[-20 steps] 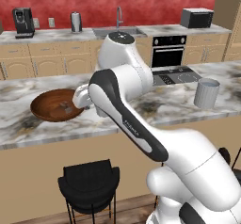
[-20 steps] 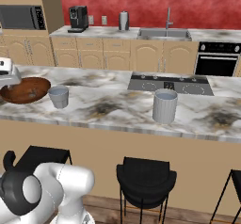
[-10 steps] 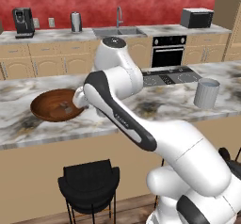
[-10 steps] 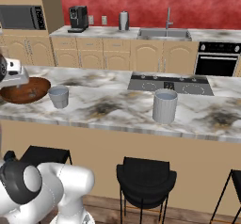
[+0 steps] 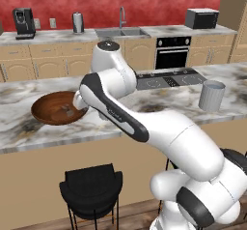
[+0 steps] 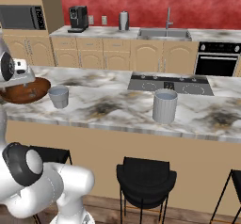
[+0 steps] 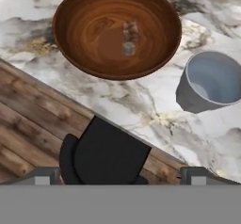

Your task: There are four ice cubes in the ice bowl. Place two ice cubes in each glass of water.

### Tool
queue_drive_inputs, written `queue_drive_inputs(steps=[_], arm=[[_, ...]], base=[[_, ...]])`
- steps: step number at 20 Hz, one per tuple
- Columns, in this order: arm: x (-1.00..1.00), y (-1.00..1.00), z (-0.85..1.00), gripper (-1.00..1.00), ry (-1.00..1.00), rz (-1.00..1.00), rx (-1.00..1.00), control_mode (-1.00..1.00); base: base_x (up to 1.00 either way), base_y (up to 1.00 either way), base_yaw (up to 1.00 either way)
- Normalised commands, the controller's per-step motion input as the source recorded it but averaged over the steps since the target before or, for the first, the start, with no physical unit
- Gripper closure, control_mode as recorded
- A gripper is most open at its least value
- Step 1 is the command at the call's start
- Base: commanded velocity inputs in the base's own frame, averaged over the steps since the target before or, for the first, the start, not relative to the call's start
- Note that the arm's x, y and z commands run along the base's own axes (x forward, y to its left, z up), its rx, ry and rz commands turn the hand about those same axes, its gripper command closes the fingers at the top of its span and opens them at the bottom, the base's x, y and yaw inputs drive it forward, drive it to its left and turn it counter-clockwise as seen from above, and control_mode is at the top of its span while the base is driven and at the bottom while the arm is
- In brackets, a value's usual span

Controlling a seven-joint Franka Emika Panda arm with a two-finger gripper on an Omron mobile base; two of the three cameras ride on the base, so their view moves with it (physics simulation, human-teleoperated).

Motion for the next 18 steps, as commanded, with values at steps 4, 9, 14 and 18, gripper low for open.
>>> queue_drive_inputs(steps=[4,9,14,18], arm=[[0.37,0.25,-0.20,-1.00,0.03,0.05,-0.07,-1.00],[0.34,0.32,-0.28,-1.00,0.03,0.05,-0.11,-1.00],[0.32,0.29,-0.23,-1.00,0.01,0.04,-0.10,-1.00],[0.37,0.14,-0.10,-1.00,0.00,0.03,-0.04,-1.00]], base=[[0.00,0.00,0.00],[0.00,0.00,0.00],[0.00,0.00,0.00],[0.00,0.00,0.00]])
